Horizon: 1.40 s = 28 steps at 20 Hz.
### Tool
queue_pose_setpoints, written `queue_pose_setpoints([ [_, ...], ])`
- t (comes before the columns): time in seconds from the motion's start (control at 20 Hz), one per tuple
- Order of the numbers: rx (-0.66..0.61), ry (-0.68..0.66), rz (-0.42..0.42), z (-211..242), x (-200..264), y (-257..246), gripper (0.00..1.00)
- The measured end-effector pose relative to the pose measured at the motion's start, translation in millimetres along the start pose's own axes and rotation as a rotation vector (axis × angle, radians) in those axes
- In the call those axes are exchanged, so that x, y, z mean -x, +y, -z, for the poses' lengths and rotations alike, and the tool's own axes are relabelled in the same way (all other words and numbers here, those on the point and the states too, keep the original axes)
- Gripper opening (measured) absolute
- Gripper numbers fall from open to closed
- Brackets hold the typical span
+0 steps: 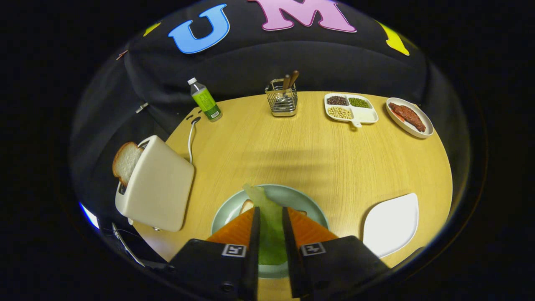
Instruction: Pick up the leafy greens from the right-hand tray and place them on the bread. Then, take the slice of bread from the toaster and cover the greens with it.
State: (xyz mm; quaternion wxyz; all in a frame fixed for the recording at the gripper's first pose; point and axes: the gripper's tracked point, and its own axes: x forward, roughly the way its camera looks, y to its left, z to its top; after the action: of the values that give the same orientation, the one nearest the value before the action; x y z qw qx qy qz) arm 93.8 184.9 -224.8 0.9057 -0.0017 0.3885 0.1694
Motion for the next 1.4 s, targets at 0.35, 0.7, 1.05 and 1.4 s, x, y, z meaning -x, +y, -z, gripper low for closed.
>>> queue_pose_setpoints([
  [0.35,0.137,-0.150,-0.018,-28.8,38.2,39.8,0.99],
  [0.7,0.346,-0.318,-0.183,-75.2,91.4,168.1,0.99],
  [1.05,0.397,-0.298,-0.322,-80.2,71.6,274.2,0.99],
  [1.4,0.434,-0.254,-0.238,-67.8,9.1,304.4,0.99],
])
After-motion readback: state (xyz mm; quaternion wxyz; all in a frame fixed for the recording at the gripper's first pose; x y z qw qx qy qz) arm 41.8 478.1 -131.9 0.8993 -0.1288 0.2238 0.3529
